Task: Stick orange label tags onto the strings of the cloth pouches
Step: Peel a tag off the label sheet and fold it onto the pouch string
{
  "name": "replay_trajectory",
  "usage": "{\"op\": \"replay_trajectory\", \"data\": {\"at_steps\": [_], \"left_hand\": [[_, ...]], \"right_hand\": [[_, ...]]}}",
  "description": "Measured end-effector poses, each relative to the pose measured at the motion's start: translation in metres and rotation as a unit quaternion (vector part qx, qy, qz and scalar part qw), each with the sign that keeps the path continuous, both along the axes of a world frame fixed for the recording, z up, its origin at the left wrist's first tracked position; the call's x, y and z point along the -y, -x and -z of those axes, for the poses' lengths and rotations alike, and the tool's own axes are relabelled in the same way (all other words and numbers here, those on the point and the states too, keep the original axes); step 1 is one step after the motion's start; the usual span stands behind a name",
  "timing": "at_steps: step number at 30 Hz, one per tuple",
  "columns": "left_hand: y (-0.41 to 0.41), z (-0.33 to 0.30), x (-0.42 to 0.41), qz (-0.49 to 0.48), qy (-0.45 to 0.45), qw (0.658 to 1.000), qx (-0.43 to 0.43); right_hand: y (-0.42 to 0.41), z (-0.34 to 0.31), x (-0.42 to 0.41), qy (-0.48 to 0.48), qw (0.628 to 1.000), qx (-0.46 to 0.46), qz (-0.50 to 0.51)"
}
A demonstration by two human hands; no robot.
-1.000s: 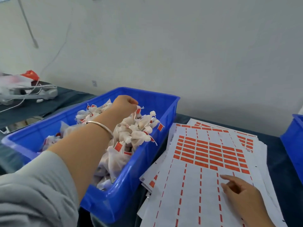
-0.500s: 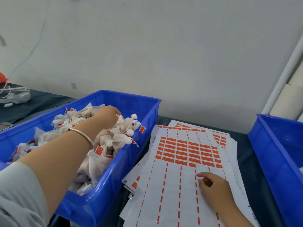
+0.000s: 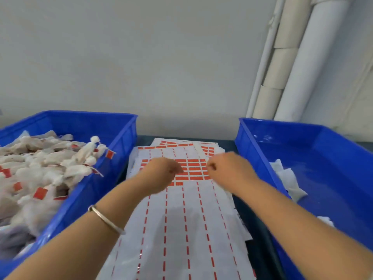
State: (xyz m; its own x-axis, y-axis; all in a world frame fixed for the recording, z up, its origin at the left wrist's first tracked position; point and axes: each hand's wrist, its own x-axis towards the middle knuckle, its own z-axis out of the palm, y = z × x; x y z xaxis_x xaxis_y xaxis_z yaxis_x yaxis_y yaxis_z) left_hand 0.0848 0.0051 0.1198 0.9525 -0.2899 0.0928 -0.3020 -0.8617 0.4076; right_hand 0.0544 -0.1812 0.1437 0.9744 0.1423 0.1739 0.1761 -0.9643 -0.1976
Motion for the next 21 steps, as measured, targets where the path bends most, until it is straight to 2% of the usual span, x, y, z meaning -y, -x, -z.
{"op": "replay_trajectory", "data": {"at_steps": [4,6,8,11,17,21], "left_hand": [[0.004,0.057,0.019,0.006,0.023,0.995,-0.094],[0.008,0.085,0.027,-0.010,0.010,0.993,-0.116],[0.012,0.110,0.032,0.001,-0.045,0.996,-0.073],[0.013,0.127,0.032,-0.004,-0.067,0.998,0.001],[0.014,0.132,0.031,-0.012,-0.070,0.997,0.019],[0.013,0.132,0.031,-0.016,-0.067,0.997,0.021]], "right_hand": [[0.000,-0.030,0.077,-0.043,0.991,0.053,0.118],[-0.008,-0.029,0.117,-0.044,0.982,0.043,0.177],[-0.015,-0.020,0.154,-0.047,0.974,-0.003,0.220],[-0.021,0.002,0.196,-0.039,0.961,-0.086,0.259],[-0.023,0.037,0.189,0.004,0.919,-0.232,0.318],[-0.033,0.055,0.187,0.027,0.925,-0.201,0.320]]}}
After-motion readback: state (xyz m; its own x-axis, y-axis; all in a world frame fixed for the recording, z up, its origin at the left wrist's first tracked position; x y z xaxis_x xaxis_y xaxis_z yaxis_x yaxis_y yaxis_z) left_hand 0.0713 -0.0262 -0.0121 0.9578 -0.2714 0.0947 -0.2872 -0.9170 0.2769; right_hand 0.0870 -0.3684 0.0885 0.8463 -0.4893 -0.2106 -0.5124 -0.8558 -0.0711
